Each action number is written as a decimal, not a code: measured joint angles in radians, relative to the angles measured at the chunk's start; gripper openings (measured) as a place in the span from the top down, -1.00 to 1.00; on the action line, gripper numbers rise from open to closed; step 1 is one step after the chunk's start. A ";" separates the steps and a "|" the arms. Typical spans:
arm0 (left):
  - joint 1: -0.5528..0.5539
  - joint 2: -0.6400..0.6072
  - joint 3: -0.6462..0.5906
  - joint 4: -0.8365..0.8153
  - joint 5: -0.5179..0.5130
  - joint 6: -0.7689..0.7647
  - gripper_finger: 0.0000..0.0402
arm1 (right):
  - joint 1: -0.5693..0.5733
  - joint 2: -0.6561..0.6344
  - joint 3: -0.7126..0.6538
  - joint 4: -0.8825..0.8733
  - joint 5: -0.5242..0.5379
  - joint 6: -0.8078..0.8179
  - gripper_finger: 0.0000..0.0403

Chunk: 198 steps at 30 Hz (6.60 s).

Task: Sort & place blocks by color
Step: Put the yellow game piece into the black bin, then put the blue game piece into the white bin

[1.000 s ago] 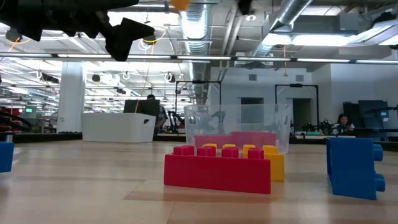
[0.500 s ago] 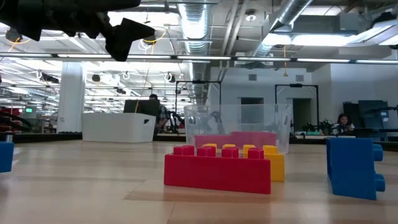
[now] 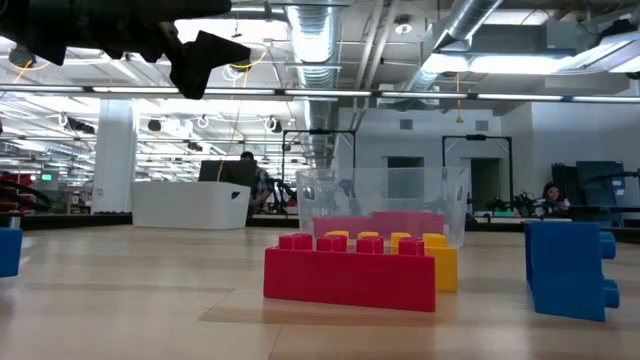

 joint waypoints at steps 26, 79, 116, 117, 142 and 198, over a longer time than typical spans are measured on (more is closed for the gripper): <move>0.000 0.000 0.000 -0.191 -0.039 -0.112 -0.36 | -0.223 -0.001 0.052 -0.038 -0.027 -0.200 -0.42; -0.038 0.000 0.000 -0.227 0.007 -0.095 -0.36 | -0.299 0.515 0.208 0.322 0.063 -1.276 -0.05; -0.107 -0.329 0.026 -0.518 0.156 -0.115 -0.36 | -0.320 0.297 0.189 0.251 0.304 -1.131 0.67; -0.114 -0.346 0.026 -0.545 0.132 -0.124 -0.36 | -0.317 0.297 0.183 0.250 0.315 -1.132 0.67; -0.366 -0.062 0.372 -1.259 0.030 -0.416 -0.36 | -0.374 0.297 0.154 0.392 0.510 -1.278 0.67; -0.833 0.523 0.518 -1.479 -0.045 -0.815 -0.35 | -0.434 0.296 0.154 1.169 0.510 -1.566 0.67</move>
